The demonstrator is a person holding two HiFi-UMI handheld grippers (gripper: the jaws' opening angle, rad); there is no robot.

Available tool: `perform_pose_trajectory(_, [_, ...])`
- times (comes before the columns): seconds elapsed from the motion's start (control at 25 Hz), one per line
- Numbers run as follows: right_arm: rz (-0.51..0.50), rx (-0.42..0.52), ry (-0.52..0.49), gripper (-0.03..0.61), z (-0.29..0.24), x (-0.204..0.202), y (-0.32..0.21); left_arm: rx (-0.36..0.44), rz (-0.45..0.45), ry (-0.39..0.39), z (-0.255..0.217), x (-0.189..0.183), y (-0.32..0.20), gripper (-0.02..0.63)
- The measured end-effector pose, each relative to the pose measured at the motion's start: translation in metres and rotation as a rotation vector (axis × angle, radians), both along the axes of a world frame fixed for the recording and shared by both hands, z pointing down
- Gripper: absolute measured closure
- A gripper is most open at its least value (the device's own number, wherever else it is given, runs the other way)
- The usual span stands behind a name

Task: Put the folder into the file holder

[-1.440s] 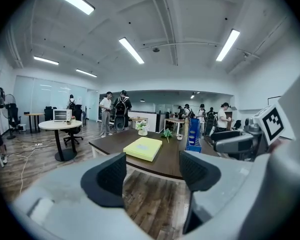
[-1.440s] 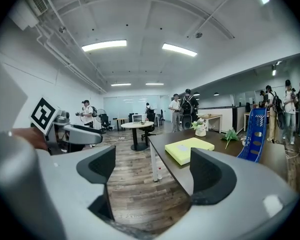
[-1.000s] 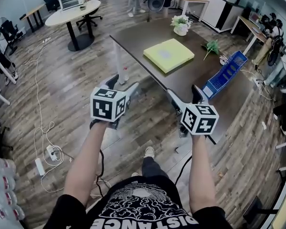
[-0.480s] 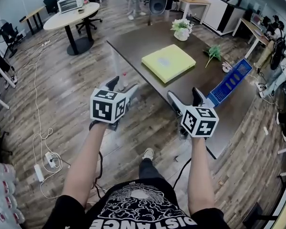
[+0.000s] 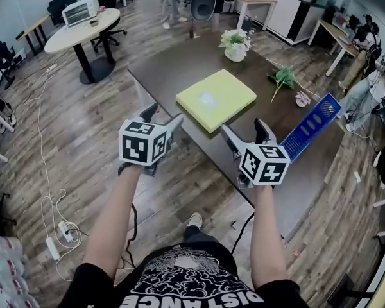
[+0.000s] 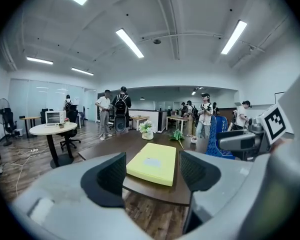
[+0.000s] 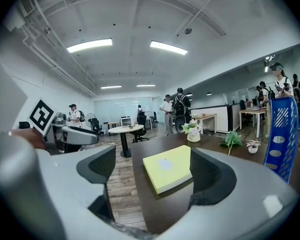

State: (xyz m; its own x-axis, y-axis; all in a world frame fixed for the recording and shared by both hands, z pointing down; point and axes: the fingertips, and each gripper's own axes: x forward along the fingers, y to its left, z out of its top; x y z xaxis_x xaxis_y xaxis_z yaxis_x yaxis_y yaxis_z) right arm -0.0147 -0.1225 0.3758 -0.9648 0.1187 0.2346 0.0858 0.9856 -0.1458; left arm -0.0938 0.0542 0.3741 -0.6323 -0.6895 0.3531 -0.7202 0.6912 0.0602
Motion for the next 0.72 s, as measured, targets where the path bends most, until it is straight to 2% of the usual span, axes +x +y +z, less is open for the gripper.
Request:
perform_pose_trajectory(0.32, [0.030,-0.006,-0.001,0.124,-0.001,-0.048,-0.048,0.001,0.028,0.002,-0.001,-0.052,-0.052,0.278])
perform_pose_trajectory(0.72, [0.055,-0.017,0.008,0.124,0.004,-0.090,-0.092,-0.009,0.048,0.008,0.001,-0.100,-0.098,0.278])
